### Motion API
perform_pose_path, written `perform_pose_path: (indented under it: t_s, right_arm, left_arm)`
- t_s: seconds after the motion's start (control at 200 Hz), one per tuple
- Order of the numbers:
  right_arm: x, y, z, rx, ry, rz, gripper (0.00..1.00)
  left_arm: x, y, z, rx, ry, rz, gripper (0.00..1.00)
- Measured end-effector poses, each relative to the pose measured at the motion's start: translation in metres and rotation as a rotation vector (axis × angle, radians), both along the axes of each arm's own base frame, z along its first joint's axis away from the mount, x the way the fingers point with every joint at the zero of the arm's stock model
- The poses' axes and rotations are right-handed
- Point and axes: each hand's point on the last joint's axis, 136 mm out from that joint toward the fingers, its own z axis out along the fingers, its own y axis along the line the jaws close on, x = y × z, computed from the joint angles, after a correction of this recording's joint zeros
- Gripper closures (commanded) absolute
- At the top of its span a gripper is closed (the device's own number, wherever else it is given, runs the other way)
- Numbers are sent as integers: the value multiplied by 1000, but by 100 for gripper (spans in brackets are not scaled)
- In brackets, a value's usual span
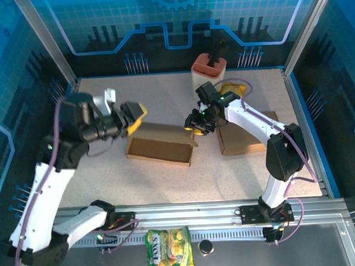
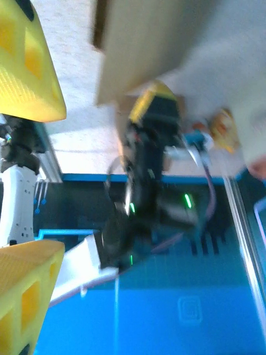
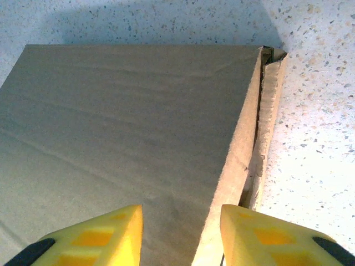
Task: Fold the paper box
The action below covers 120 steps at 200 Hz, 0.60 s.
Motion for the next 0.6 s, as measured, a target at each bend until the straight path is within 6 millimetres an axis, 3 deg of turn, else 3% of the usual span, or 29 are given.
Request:
perform_pose_path:
  t_s: [0.055, 0.095, 0.17, 0.235, 0.375, 0.49, 0.6]
  right_arm:
    - [-1, -1, -1, -4, 1, 3, 53]
    - [-1, -1, -3, -8, 2, 4, 50]
    - [-2, -4, -6, -21, 2, 5, 45]
    - [-3, -6, -9, -31, 1, 9, 38]
    - [-9, -10, -8, -37, -9, 20, 29]
    - [-11, -10, -2, -31, -22, 28, 27]
    - [-14, -10, -3, -29, -21, 35, 26]
  left_arm:
    - [12, 1, 27, 63, -68, -6, 40]
    - [23, 3, 34, 114, -99, -8, 39]
    - [49, 16, 22, 227, -91, 14, 37]
    - [76, 34, -7, 336, -38, 48, 36]
    - [128, 81, -90, 476, 137, 72, 35]
    - [148, 111, -148, 478, 260, 60, 34]
    - [154, 121, -189, 487, 325, 23, 35]
